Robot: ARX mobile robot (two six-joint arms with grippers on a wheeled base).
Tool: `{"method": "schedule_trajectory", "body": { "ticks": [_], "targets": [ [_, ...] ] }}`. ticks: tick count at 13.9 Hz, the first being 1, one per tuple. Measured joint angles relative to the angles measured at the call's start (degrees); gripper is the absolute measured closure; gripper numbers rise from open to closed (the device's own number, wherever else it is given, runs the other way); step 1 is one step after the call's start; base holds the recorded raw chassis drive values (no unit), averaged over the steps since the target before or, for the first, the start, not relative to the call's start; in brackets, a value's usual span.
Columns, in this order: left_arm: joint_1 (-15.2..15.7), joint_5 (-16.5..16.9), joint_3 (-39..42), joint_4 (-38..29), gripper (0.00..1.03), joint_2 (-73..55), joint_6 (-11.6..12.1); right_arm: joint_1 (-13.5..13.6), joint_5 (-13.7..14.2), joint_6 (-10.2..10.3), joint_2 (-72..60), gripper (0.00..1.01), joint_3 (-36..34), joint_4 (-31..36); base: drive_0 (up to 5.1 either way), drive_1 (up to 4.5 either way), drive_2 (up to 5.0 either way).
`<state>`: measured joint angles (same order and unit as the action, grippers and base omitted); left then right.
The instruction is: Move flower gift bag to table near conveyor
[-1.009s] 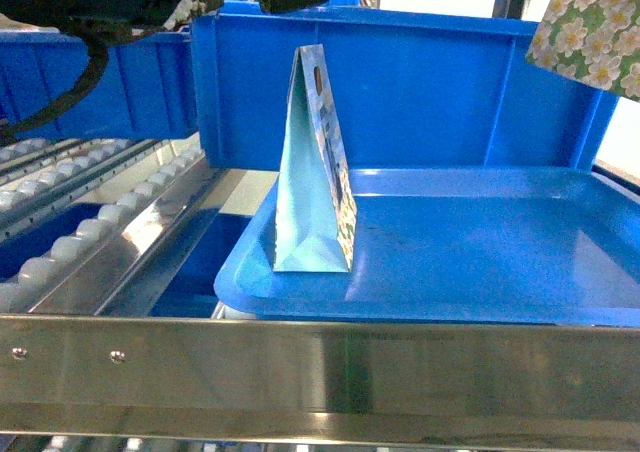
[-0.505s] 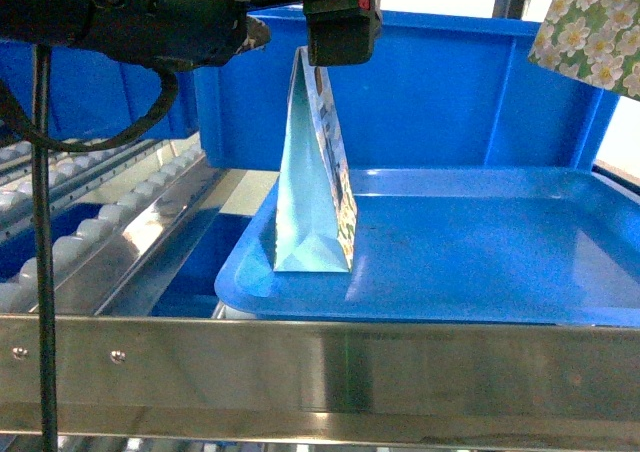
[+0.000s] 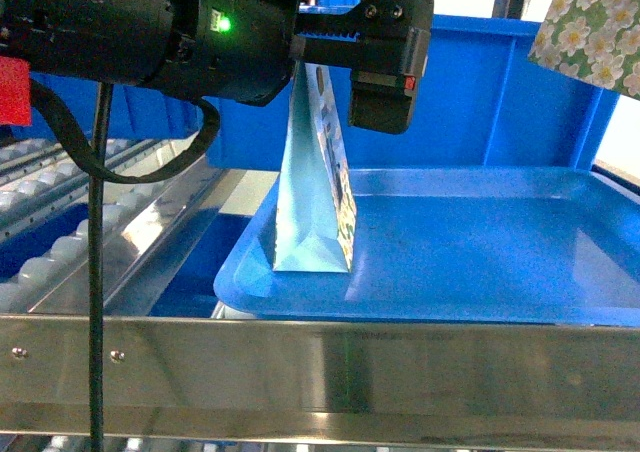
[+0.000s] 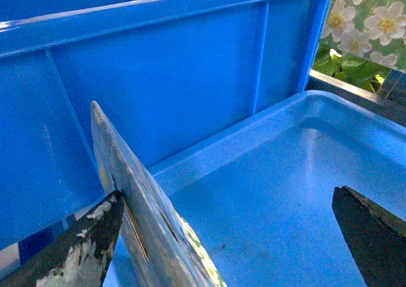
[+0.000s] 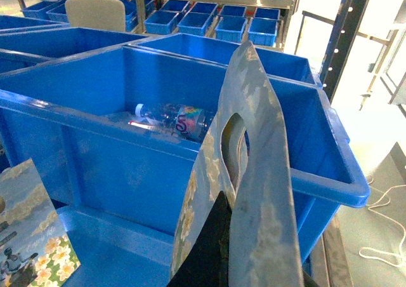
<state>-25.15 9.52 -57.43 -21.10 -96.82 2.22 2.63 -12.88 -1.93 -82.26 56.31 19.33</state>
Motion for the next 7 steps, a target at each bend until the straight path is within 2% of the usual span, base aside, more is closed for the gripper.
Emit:
{"method": "schedule_trajectory", "body": {
  "ticks": [3,4,5,7],
  "targets": [
    [-0.4,-1.2,0.0,0.2,0.05,-0.9,1.4,0.0,0.0,0.0,0.0,0.99,0.0,0.0,0.0,0.0,0.0],
    [-0.5,-2.7,0.0,0.4,0.05,-1.6,2.4,0.0,0.0,0.0,0.0,0.99,0.0,0.0,0.0,0.0,0.0],
    [-0.2,-4.5,0.0,0.5,0.05,-1.6,2.8,0.0,0.0,0.0,0.0,0.99,0.0,0.0,0.0,0.0,0.0],
    [0.2,-5.1,0.0,-0.5,0.05,-1.9,2.8,0.0,0.0,0.0,0.0,0.99,0.0,0.0,0.0,0.0,0.0]
  ]
}}
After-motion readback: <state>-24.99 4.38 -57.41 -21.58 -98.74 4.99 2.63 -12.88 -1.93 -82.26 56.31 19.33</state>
